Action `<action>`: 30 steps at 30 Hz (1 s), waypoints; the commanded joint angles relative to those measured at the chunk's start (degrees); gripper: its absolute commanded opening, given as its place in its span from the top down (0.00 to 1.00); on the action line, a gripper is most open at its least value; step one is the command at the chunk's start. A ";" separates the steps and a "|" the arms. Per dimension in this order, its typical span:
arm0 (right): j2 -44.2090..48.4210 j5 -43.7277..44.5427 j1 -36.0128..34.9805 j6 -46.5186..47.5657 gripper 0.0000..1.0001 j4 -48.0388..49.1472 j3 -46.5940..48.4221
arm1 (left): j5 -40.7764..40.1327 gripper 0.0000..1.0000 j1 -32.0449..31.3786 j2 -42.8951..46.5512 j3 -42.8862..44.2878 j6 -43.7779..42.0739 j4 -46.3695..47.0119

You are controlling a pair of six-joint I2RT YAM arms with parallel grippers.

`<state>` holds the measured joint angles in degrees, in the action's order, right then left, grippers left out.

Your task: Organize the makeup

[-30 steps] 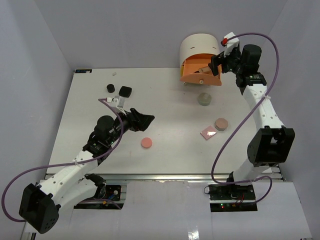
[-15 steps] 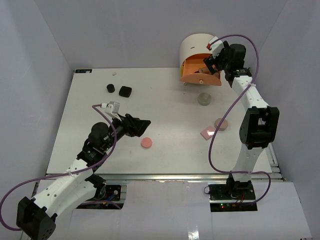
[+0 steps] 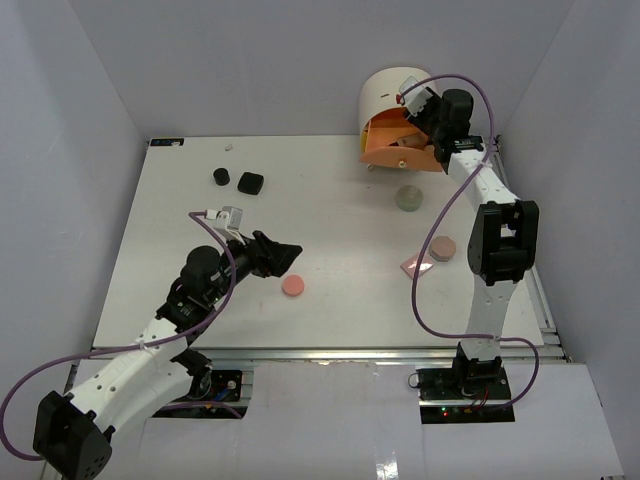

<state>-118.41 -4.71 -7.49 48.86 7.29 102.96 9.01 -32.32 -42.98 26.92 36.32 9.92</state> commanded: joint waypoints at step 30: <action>21.28 11.60 -13.93 -13.30 0.92 3.76 -19.40 | 5.06 0.06 -1.18 -12.22 1.33 6.31 14.16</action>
<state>-102.28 4.39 -16.44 46.47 8.79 83.85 14.26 -32.35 -51.54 26.81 41.53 19.61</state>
